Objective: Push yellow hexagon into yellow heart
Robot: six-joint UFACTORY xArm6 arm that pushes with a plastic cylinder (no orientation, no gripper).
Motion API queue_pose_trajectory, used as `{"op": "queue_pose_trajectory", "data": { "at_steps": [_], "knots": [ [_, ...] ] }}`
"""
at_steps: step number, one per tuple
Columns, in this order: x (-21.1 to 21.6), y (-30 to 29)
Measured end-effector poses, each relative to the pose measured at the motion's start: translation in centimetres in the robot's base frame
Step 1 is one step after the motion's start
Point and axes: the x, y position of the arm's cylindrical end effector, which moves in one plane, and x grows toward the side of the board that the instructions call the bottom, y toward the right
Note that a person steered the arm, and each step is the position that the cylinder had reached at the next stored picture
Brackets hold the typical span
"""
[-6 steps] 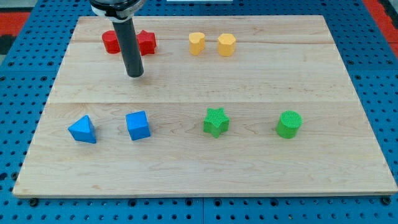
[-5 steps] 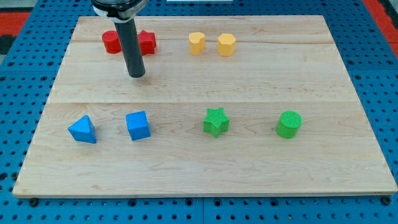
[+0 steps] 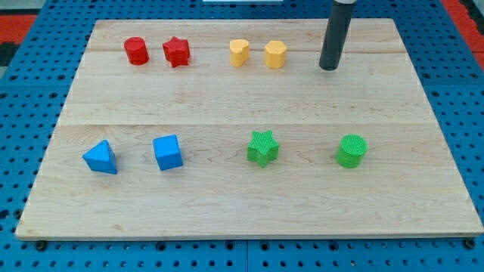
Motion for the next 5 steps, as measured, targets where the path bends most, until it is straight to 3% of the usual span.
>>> {"op": "queue_pose_trajectory", "data": {
  "at_steps": [2,4,5],
  "knots": [
    [-0.8,-3.0],
    [-2.2,-13.3],
    [-2.1,-12.2]
  ]
}}
